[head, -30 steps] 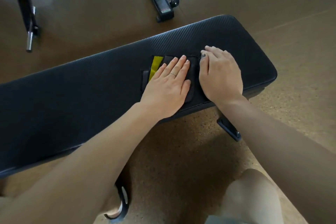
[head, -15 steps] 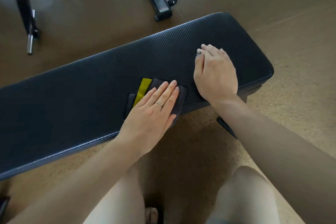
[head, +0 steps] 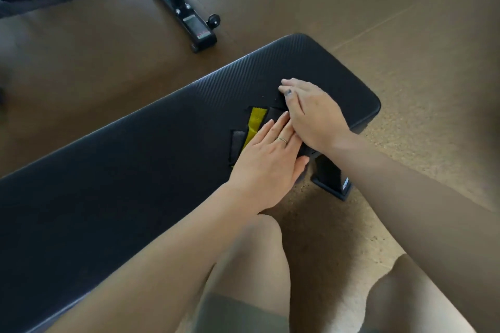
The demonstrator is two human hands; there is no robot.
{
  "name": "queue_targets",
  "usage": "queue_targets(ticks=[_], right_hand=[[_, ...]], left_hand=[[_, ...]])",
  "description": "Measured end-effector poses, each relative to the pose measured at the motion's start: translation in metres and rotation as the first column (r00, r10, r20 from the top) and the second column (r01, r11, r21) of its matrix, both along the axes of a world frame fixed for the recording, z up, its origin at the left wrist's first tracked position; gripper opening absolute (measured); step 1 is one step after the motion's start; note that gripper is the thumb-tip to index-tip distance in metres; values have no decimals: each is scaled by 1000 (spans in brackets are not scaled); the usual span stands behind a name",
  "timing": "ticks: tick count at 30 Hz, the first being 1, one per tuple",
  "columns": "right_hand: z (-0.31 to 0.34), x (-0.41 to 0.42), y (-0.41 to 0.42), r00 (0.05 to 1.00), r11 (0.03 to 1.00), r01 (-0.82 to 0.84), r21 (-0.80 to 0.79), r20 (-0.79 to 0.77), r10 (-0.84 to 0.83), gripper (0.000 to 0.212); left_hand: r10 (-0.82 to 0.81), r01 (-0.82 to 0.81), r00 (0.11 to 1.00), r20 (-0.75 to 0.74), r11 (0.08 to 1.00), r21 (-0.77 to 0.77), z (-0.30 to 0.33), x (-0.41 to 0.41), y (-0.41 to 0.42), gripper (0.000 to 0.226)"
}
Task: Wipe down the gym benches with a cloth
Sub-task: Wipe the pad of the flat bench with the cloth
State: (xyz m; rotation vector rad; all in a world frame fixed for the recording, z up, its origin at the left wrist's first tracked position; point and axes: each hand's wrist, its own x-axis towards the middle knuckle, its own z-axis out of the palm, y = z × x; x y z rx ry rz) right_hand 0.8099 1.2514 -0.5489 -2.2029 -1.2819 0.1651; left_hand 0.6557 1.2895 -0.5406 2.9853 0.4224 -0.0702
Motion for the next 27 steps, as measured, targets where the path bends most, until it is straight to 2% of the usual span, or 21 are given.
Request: queue_targets(ticks=[5,8,10,13,16,19,21,23,24,25,26,27], right_hand=[[-7,-6,-4,979,985,170,40,102,-174,51],[-5,-3,-3,980,981,189,50,60,-192,47],[-5,0,-1,981,980,190,65,28,-192,47],[-3,0,1,976,971,218,100,-24,-217,46],[6,0,-1,957,939,277,202,-149,-250,44],[10,-6,-13,958,927,279,251,-4,-287,47],[12,-15,-21,962,959,229,170,110,-249,50],[13,-27,-22,973,986,168,14,160,-168,53],[14,-32,-18,978,987,138,-78,168,-124,55],[16,-38,-13,983,979,112,-169,167,-83,58],[16,-44,-6,987,965,91,-247,153,-54,61],[15,-48,2,990,948,82,-307,137,-41,64]], left_hand=[[-34,33,999,-11,996,-85,-7,-44,11,63],[-46,45,999,-25,999,-11,-9,-56,21,63],[-36,36,999,-8,999,32,-7,-46,23,64],[-54,53,998,-32,998,-31,-3,-20,26,62],[-26,25,1000,-12,997,-68,-1,15,37,63],[-17,10,998,-63,994,-109,0,54,50,65],[-49,33,996,-72,977,-211,7,63,58,63],[79,-48,995,59,913,-406,18,51,71,58],[190,-117,970,148,908,-402,22,40,83,55],[302,-221,929,215,917,-331,23,27,99,53],[401,-340,887,227,902,-267,22,14,118,52],[500,-457,848,175,857,-238,21,2,138,53]])
